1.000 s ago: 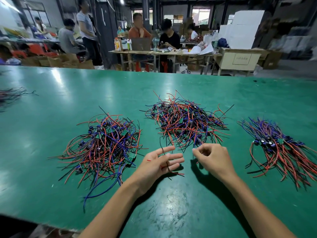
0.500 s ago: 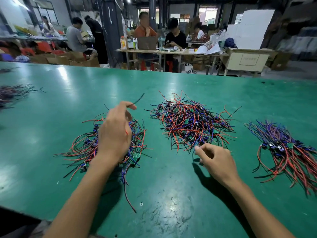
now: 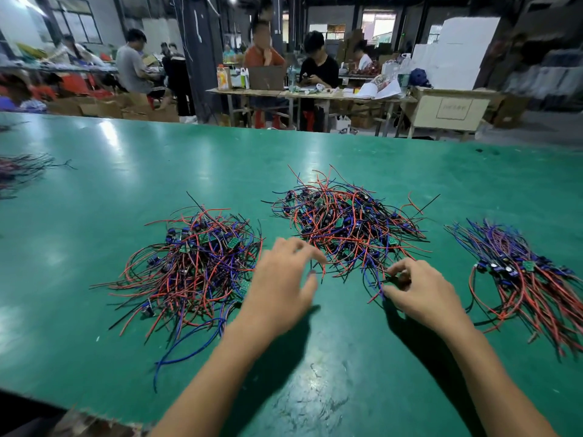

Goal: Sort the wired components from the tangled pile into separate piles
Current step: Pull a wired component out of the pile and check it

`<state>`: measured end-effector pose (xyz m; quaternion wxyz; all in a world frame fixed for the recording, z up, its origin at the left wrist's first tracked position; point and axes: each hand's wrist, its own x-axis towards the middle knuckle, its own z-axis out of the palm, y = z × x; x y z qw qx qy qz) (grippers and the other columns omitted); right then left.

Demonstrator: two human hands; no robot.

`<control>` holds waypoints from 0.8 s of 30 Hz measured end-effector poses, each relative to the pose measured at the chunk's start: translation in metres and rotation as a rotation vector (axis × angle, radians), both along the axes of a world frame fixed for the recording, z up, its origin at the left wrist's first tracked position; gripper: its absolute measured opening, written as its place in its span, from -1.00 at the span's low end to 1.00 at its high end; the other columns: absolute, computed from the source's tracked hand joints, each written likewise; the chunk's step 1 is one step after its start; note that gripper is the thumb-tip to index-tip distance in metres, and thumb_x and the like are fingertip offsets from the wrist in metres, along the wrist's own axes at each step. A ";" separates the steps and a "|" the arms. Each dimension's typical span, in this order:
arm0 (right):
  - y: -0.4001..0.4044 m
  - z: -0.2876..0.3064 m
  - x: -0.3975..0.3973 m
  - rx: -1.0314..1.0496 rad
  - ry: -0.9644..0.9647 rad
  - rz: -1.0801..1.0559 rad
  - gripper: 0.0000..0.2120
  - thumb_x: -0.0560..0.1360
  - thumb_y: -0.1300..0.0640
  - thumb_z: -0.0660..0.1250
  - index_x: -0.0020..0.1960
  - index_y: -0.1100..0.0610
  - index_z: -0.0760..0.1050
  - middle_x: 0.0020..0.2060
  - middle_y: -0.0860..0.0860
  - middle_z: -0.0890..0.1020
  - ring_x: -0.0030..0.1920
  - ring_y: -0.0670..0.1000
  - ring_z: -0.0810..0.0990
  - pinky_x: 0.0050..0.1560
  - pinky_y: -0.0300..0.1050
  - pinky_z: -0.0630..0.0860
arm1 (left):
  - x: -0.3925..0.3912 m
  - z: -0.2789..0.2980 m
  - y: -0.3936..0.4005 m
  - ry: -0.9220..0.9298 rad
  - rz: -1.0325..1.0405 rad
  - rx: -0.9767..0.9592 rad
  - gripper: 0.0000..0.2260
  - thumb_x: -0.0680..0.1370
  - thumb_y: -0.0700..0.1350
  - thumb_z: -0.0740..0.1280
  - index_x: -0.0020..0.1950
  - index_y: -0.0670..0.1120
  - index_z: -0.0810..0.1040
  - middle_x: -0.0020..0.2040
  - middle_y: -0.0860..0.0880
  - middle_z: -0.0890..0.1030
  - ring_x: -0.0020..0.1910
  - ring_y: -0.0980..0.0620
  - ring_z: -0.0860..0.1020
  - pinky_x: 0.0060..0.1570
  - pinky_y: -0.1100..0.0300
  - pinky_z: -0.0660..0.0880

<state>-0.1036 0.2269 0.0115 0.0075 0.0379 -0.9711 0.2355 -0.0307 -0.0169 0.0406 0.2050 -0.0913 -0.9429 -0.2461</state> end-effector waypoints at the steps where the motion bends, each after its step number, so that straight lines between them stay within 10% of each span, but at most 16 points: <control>1: 0.003 0.002 -0.002 -0.024 -0.017 0.037 -0.80 0.47 0.08 0.39 0.02 -0.20 0.54 0.02 -0.07 0.56 -0.02 -0.02 0.53 -0.04 -0.13 0.39 | -0.003 -0.007 0.016 -0.043 -0.050 0.034 -0.78 0.58 -0.12 0.33 0.20 0.06 0.60 0.16 0.03 0.52 0.24 0.04 0.41 0.25 0.06 0.32; 7: 0.013 0.006 -0.004 -0.041 -0.018 0.168 -0.73 0.53 0.14 0.41 0.03 -0.25 0.60 -0.15 -0.11 0.54 -0.24 -0.20 0.46 -0.18 -0.15 0.31 | -0.029 -0.047 0.083 -0.115 -0.062 -0.078 -0.59 0.59 0.26 0.24 0.28 0.03 0.59 0.19 -0.01 0.51 0.24 -0.02 0.42 0.23 0.02 0.34; 12: 0.013 0.004 -0.003 -0.178 -0.039 0.193 -0.83 0.45 0.07 0.53 -0.03 -0.14 0.61 -0.32 -0.10 0.66 -0.34 -0.16 0.56 -0.19 -0.21 0.46 | -0.032 -0.058 0.084 0.000 0.058 -0.018 -0.82 0.53 0.05 0.34 -0.02 -0.01 0.65 0.00 -0.03 0.57 0.09 -0.12 0.51 0.04 -0.01 0.39; 20: 0.015 -0.005 -0.004 0.040 0.100 -0.177 -0.65 0.51 -0.16 0.41 0.22 -0.02 0.60 0.11 0.03 0.61 0.17 0.13 0.60 0.14 0.00 0.51 | -0.032 -0.060 0.084 -0.055 0.136 0.047 -0.76 0.50 0.19 0.35 -0.14 0.06 0.65 -0.02 0.06 0.54 0.11 -0.01 0.44 0.06 0.06 0.32; 24: 0.012 -0.006 -0.004 -0.063 0.120 -0.201 -0.84 0.44 -0.12 0.49 -0.10 -0.05 0.68 -0.12 0.00 0.73 0.02 0.13 0.68 0.02 -0.02 0.59 | -0.031 -0.061 0.081 -0.043 0.043 0.116 -0.81 0.54 0.10 0.39 -0.16 0.02 0.64 -0.06 0.05 0.53 0.06 -0.02 0.47 0.03 0.08 0.28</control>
